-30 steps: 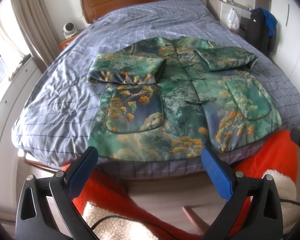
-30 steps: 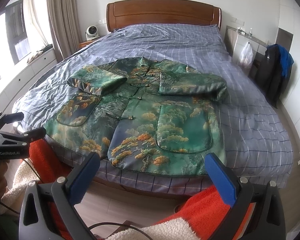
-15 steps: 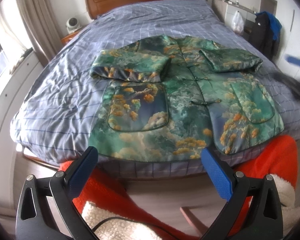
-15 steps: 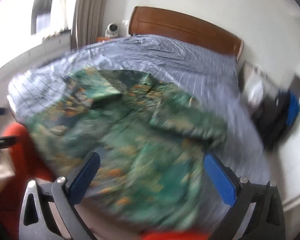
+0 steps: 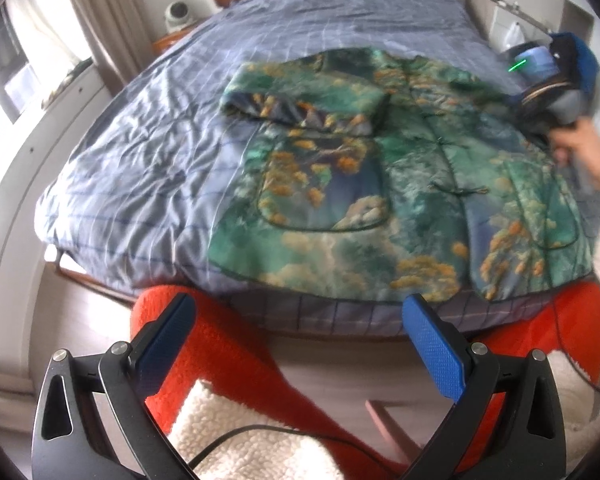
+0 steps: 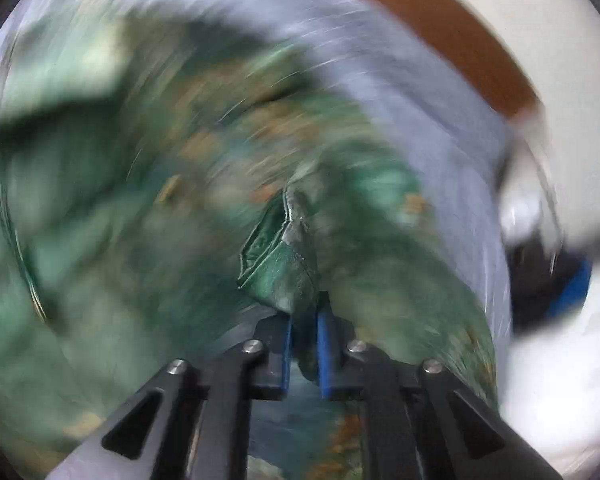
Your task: Fold large clothes
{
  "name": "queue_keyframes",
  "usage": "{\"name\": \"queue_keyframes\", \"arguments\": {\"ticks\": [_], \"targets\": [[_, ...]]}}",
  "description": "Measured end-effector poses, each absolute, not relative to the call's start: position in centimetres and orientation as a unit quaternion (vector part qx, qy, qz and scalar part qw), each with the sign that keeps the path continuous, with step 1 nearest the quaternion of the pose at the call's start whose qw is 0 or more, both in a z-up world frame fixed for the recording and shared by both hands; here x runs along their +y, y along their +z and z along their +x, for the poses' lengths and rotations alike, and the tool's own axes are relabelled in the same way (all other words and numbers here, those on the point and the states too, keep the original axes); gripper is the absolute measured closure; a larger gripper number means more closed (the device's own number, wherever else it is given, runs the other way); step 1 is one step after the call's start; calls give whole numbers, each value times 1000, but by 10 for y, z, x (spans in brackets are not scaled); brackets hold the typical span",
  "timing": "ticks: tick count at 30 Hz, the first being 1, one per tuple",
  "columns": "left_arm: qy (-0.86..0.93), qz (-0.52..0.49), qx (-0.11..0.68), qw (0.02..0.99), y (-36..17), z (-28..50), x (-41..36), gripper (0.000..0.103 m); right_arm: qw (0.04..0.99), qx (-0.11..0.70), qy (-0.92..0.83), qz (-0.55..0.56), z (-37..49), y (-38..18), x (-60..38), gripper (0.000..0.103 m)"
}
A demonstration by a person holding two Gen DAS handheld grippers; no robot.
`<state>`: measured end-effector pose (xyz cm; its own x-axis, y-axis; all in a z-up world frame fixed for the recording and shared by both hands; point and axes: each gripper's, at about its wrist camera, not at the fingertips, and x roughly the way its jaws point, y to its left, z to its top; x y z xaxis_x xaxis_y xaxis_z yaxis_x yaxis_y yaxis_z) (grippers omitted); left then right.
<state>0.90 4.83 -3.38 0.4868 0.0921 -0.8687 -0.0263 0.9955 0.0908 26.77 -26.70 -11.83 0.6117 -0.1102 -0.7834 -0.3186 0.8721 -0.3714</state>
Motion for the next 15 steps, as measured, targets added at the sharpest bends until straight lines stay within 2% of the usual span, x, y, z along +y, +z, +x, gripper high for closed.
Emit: {"name": "queue_keyframes", "arguments": {"ticks": [5,9,12,15], "targets": [[24,38,507,861,-36,16,40,0,927,371,-48,-25,229,-33,-426,94],[-4,46,504,863,-34,22,17,0,924,319,-177,115,155,-6,-573,95],[-22,63,503,862,-33,25,-3,0,900,327,-234,169,111,-29,-643,96],[-39,80,500,861,-28,24,-21,0,865,352,-245,261,84,-80,-682,96]]}}
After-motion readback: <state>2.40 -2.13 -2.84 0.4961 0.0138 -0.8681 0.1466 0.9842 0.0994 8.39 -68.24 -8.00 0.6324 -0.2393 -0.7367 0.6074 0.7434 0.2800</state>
